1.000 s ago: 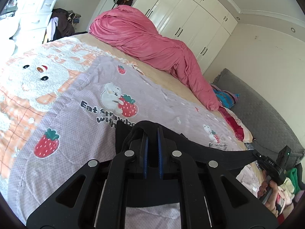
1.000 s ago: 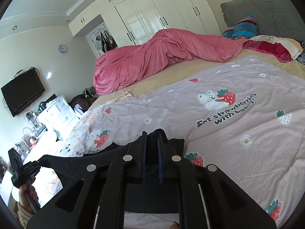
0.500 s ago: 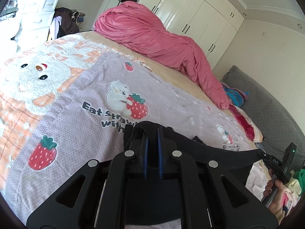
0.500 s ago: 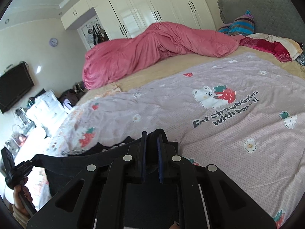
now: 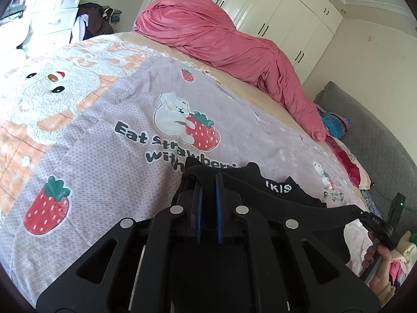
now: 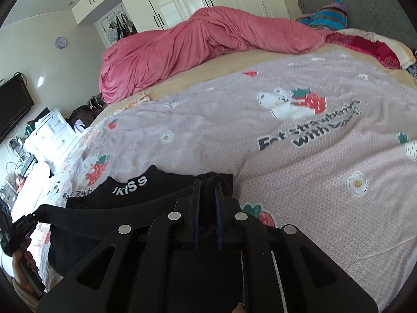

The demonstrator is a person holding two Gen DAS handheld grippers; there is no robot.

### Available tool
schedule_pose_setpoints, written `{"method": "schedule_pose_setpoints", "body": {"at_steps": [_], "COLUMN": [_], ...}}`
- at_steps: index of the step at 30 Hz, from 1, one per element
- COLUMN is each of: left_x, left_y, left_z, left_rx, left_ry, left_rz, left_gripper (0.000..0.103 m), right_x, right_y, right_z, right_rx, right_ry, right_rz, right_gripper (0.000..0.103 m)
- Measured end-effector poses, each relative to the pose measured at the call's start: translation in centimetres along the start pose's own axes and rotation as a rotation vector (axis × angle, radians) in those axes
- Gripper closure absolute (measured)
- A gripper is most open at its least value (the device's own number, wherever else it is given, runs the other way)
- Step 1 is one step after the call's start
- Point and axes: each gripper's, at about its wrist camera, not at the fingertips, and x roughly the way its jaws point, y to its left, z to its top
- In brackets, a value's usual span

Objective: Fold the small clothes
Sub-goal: 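Carry the hem over the collar with both grippers and lower it, then open both grippers to release the hem on the folded shirt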

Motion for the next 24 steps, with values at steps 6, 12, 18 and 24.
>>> {"method": "schedule_pose_setpoints", "body": {"at_steps": [6,12,18,24], "left_x": [0.6,0.8,0.0,-1.0], "left_y": [-0.2,-0.5,-0.5,-0.9], "left_z": [0.0,-0.3,-0.3,-0.4], "left_rx": [0.011,0.029,0.037,0.059], "left_ry": [-0.001,-0.001,-0.033,-0.055], "left_rz": [0.013,0.029,0.056,0.058], "left_gripper": [0.099,0.099,0.086,0.081], "right_x": [0.5,0.9,0.9,0.2], "right_y": [-0.2,-0.6,-0.8,-0.6], "right_z": [-0.1,-0.3,-0.2,-0.2], "right_rx": [0.007,0.026,0.040,0.026], "right_ry": [0.011,0.024,0.019,-0.001], "right_rz": [-0.001,0.004,0.004,-0.011], "right_gripper": [0.094,0.091,0.074,0.067]}}
